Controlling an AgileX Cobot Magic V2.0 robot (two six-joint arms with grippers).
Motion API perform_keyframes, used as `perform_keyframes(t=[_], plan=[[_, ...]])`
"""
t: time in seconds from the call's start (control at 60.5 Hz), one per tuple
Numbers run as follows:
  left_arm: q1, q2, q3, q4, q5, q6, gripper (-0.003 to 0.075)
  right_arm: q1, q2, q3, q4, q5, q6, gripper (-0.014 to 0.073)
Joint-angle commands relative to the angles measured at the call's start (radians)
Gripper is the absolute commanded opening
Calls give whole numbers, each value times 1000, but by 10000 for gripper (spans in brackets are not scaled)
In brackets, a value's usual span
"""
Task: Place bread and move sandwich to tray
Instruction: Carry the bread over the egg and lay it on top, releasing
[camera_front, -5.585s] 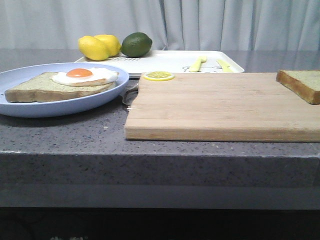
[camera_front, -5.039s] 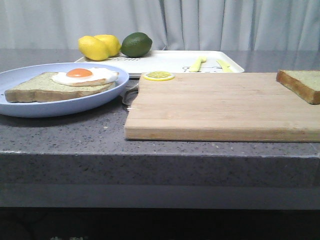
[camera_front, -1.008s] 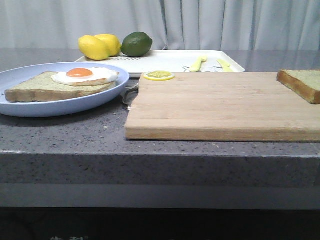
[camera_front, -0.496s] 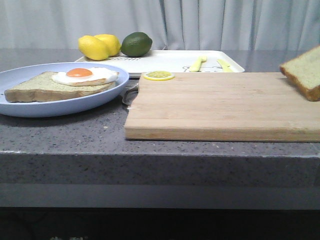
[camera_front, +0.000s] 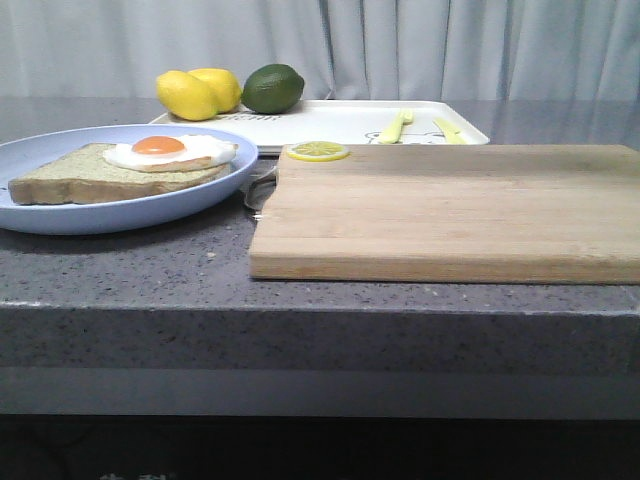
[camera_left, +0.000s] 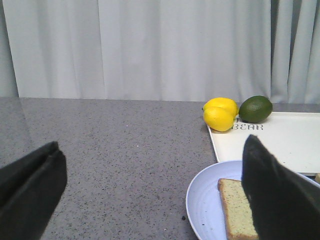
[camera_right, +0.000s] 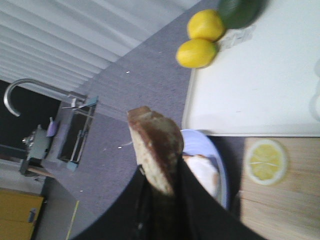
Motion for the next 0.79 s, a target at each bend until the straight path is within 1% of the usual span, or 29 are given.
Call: perform_keyframes(t=[0.0,0.083,0.132,0.198,0.264,0.347,0.43,0.496,0.611,0.71,0.777], plan=[[-8,14,-29,2,-86,0,691,143,2,-34,127,-146,-15,-59],[-8,14,-29,2,-86,0,691,274,51,-36,164,-258,-15,-59],[-8,14,-29,2,-86,0,691,335,86,-43,181,-308,-15,-59],[-8,14,-29,2,-86,0,691,407,141,-61,199,-370,-15,-59],[-8,14,-29,2,-86,0,691,452,201,-90,212,-412,-15,-59],[-8,14,-29,2,-86,0,691,475,271,-130,236,-401,-15,-59],[-8,14,-29,2,-86,0,691,478,330,-159,279,-372,-15,-59],[-8,14,-29,2,-86,0,691,478,360,-165,305,-375,-15,-59],[-8,14,-29,2,-86,0,691,478,385,-165,298,-398,-15,-41],[-8,14,-29,2,-86,0,691,478,391,-165,291,-397,-15,11],[-8,14,-29,2,-86,0,691,478,391,-165,276,-392,-15,88]])
